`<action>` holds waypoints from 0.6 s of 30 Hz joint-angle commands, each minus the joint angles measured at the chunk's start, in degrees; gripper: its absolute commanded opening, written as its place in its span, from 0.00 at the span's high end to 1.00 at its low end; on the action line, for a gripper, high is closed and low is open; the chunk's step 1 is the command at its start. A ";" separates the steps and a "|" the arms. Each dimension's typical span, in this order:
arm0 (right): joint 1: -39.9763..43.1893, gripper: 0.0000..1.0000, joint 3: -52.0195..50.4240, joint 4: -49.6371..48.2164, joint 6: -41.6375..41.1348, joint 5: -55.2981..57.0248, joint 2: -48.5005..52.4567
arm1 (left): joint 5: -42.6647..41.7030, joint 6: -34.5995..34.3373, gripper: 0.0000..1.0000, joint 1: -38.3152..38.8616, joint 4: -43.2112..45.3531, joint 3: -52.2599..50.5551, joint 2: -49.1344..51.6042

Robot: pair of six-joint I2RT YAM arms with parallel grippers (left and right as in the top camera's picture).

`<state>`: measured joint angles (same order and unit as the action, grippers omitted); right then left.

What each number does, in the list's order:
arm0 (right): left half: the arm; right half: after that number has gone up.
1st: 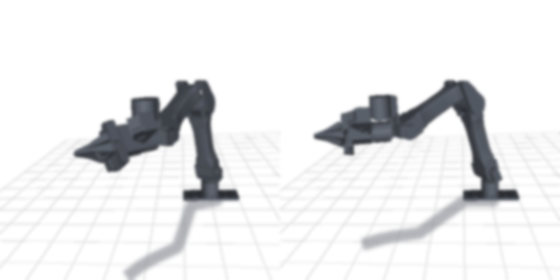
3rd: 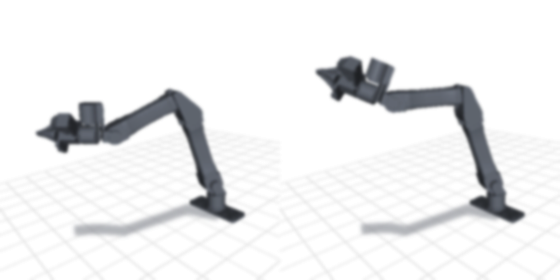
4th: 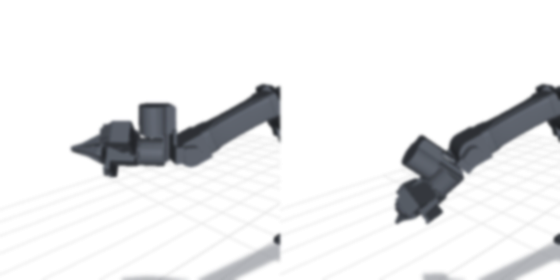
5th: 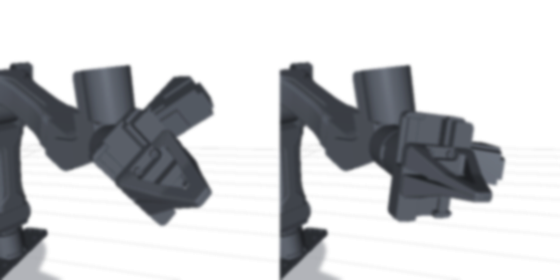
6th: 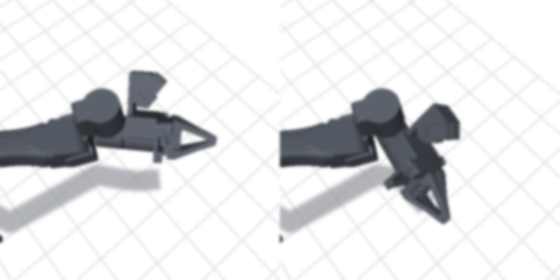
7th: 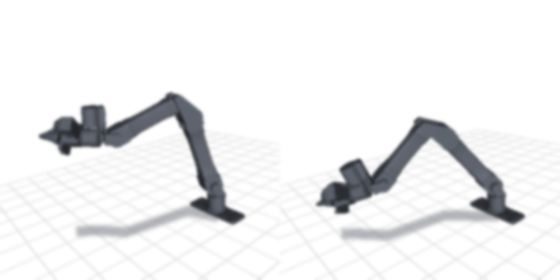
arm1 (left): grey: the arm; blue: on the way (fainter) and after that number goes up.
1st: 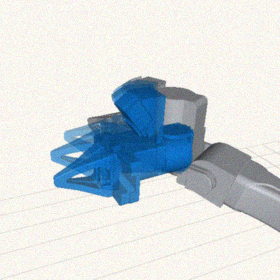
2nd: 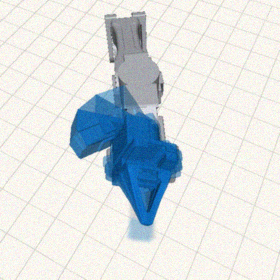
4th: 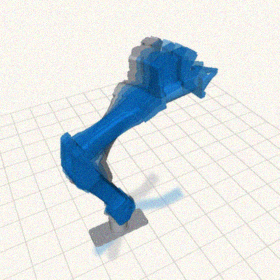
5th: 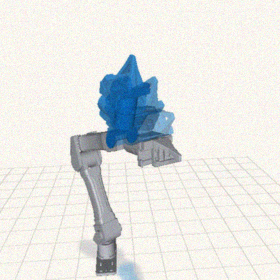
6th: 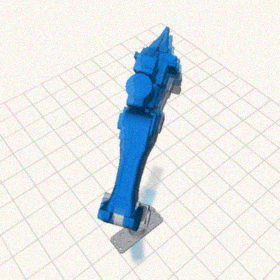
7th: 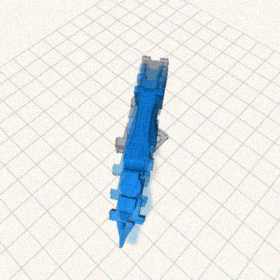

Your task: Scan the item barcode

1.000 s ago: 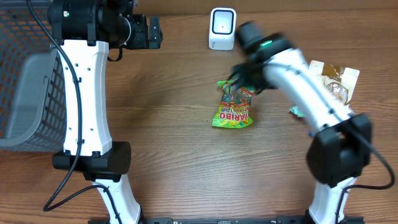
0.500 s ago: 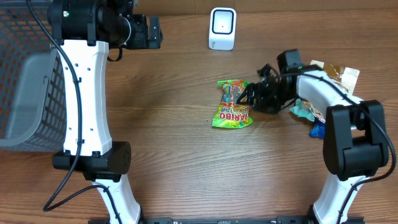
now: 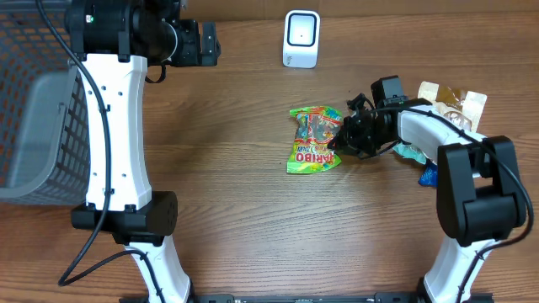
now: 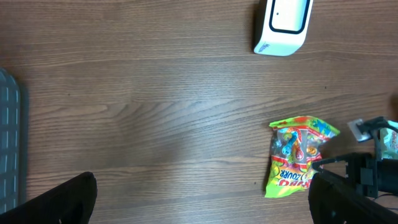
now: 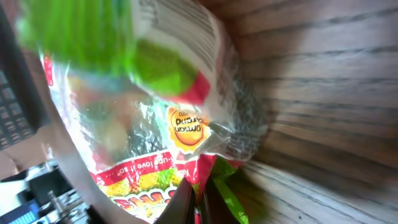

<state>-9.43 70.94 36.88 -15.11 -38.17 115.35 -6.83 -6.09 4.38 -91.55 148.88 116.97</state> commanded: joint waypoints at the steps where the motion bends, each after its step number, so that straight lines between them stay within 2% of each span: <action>1: -1.07 0.96 3.89 1.88 0.11 14.36 -9.57 | -0.24 -0.79 0.00 -0.24 0.09 0.85 0.39; 2: -1.77 0.96 4.42 2.80 0.11 18.40 -11.04 | -0.24 -0.79 0.00 -0.24 0.09 0.85 0.39; 6: -12.50 0.96 6.40 8.83 0.11 51.04 -17.86 | -0.24 -0.79 0.00 -0.24 0.09 0.85 0.39; 8: -19.08 0.96 6.45 11.43 0.07 64.89 -17.79 | -0.24 -0.79 0.00 -0.24 0.09 0.85 0.39; 11: -27.87 0.96 6.38 13.51 0.09 79.71 -16.28 | -0.24 -0.79 0.00 -0.24 0.09 0.85 0.39; 12: -32.17 0.96 6.38 13.42 0.35 82.40 -15.08 | -0.24 -0.79 0.00 -0.24 0.09 0.85 0.39; 16: -39.95 0.96 6.36 13.27 0.46 76.15 -10.27 | -0.24 -0.79 0.00 -0.24 0.09 0.85 0.39; 18: -43.41 0.96 6.38 13.38 0.48 78.42 -7.10 | -0.24 -0.79 0.00 -0.24 0.09 0.85 0.39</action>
<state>-49.74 76.82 50.15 -14.72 36.51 104.73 -6.83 -6.09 4.40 -91.53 148.88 116.97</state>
